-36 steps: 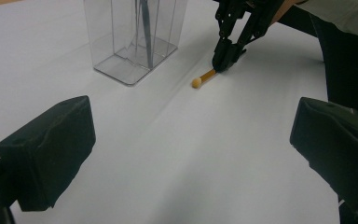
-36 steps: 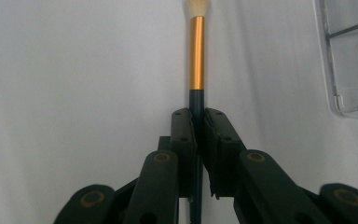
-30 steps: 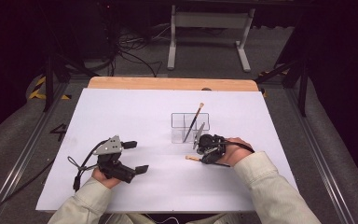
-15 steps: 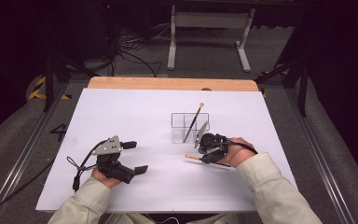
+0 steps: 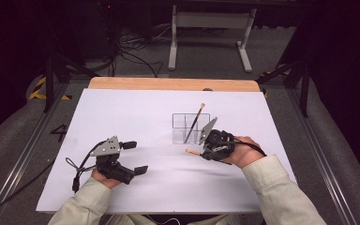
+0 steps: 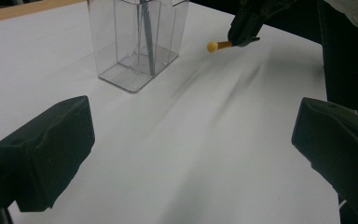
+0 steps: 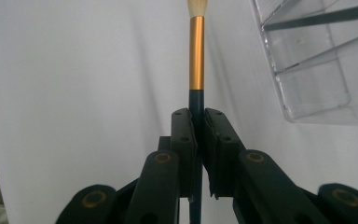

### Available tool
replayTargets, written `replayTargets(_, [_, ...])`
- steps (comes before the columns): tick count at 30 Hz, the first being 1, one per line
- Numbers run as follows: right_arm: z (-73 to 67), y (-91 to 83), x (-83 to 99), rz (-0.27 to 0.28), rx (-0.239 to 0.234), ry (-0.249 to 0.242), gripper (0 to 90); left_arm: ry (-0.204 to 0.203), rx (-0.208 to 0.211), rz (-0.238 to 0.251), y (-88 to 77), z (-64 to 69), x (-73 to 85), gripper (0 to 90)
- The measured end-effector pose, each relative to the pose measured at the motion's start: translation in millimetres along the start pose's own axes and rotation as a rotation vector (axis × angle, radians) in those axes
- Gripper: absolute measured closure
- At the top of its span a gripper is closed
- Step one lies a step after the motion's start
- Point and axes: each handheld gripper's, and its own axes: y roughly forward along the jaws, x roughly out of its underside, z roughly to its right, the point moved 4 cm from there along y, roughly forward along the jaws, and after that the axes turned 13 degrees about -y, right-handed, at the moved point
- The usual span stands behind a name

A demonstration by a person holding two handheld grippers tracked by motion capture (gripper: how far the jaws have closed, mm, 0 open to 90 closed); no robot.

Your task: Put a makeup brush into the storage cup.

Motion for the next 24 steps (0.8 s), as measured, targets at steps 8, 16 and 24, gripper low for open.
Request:
replayTargets(8, [1.2, -15.2, -1.4, 0.098, 0.057, 0.019, 83.2, -0.001, 0.008, -0.005, 0.5, 0.2, 0.7, 0.0])
replayTargets(16, [0.1, -31.5, -3.4, 0.221, 0.120, 0.044, 83.2, -0.009, 0.013, 0.014, -1.5, -1.0, 1.6, 0.0])
replayTargets(24, [-1.1, -38.7, -3.4, 0.282, 0.143, 0.057, 83.2, -0.030, 0.032, 0.027, -4.4, -3.2, 5.0, 0.0])
